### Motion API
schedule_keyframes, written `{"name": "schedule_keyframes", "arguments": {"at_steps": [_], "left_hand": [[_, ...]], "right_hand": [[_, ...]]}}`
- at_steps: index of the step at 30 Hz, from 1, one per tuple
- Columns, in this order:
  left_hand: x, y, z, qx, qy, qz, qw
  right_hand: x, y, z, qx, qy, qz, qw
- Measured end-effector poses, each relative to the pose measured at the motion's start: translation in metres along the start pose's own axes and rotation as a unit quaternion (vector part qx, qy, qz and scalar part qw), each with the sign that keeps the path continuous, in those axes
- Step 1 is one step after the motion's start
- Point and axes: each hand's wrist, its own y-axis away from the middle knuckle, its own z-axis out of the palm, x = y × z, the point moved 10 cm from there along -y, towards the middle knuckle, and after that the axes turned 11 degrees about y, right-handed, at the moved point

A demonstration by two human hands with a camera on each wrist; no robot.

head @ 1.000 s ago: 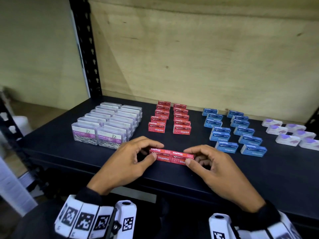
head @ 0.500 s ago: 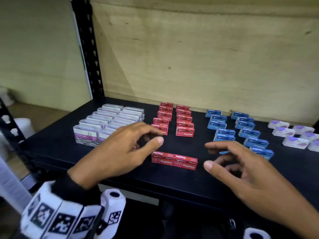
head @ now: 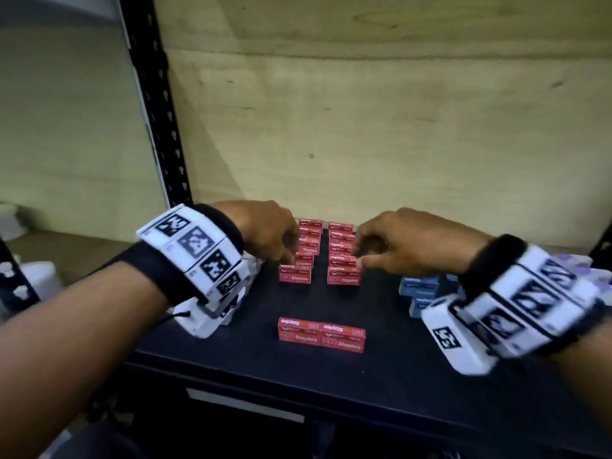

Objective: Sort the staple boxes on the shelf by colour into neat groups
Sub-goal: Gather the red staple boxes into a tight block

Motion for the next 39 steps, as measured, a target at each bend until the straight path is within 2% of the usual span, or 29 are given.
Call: {"name": "schedule_keyframes", "arguments": {"at_steps": [6, 9, 12, 20, 26, 30, 39], "left_hand": [[-0.007, -0.033, 0.027, -0.050, -0.006, -0.022, 0.998], [-0.006, -0.039, 0.034, -0.049, -0.035, -0.035, 0.998], [-0.008, -0.039, 0.032, -0.044, -0.019, -0.056, 0.997], [-0.005, -0.027, 0.028, -0.040, -0.016, -0.046, 0.998], [0.005, -0.001, 0.026, -0.054, -0.016, -0.033, 0.998], [0.007, 0.017, 0.029, -0.055, -0.013, -0.023, 0.998], [0.008, 0.042, 0.048, -0.094, 0.037, -0.001, 0.995]], "right_hand": [[-0.010, -0.039, 0.035, -0.082, 0.087, -0.001, 0.993], [-0.015, -0.047, 0.040, -0.075, 0.115, 0.005, 0.990], [-0.019, -0.051, 0.037, -0.066, 0.129, 0.017, 0.989], [-0.020, -0.050, 0.041, -0.100, 0.159, 0.017, 0.982], [-0.023, -0.029, 0.043, -0.130, 0.129, -0.007, 0.983], [-0.027, 0.000, 0.040, -0.142, 0.071, -0.024, 0.987], [-0.034, 0.030, 0.048, -0.178, 0.058, -0.029, 0.982]]}}
